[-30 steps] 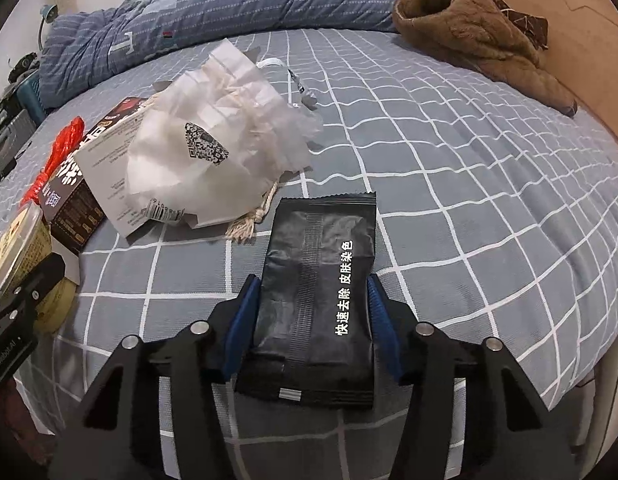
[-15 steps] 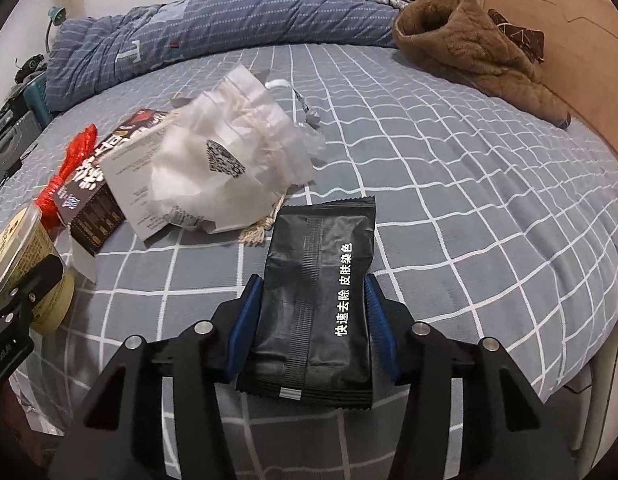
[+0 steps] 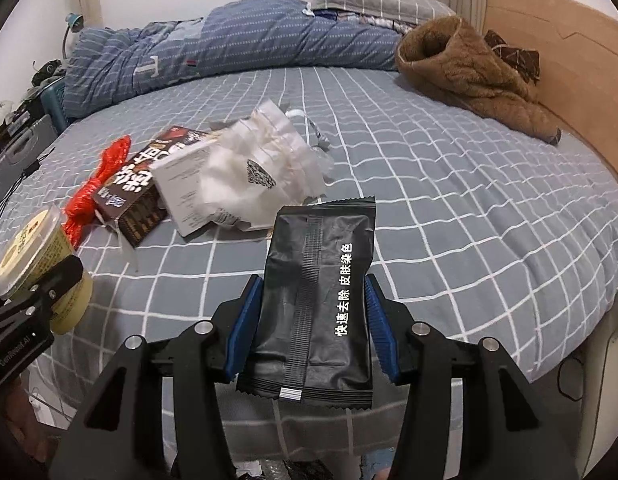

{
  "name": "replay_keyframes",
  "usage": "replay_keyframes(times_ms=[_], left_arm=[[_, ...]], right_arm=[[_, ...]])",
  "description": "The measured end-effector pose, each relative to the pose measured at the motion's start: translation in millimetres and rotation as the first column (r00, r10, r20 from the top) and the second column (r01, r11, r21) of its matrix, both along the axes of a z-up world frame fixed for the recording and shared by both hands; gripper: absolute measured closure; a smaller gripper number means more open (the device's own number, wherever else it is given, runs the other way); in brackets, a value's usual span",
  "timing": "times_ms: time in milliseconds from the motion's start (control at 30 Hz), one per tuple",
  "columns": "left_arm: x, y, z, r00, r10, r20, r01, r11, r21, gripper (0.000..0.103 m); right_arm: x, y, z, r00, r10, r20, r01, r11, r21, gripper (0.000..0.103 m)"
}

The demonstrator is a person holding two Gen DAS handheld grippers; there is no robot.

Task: Collect trash
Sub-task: 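Carry the yogurt cup and black sachet down over the trash bin with both grippers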

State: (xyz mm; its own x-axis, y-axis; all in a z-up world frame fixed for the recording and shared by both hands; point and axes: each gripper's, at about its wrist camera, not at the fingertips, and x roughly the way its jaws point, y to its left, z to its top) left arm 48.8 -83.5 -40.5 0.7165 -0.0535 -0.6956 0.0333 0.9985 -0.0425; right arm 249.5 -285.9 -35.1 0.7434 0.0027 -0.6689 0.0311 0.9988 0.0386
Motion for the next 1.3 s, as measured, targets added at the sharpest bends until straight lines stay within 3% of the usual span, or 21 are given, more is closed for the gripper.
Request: replay_keyframes(times_ms=[467, 1300], left_arm=[[-49, -7, 5, 1.0, -0.007, -0.005, 0.007, 1.0, -0.012, 0.03], [-95, -22, 19, 0.999, -0.032, 0.005, 0.031, 0.999, 0.023, 0.03]], right_arm=[[-46, 1, 19, 0.999, 0.009, 0.05, -0.009, 1.0, 0.005, 0.054], [-91, 7, 31, 0.997, 0.019, 0.077, -0.02, 1.0, 0.019, 0.054]])
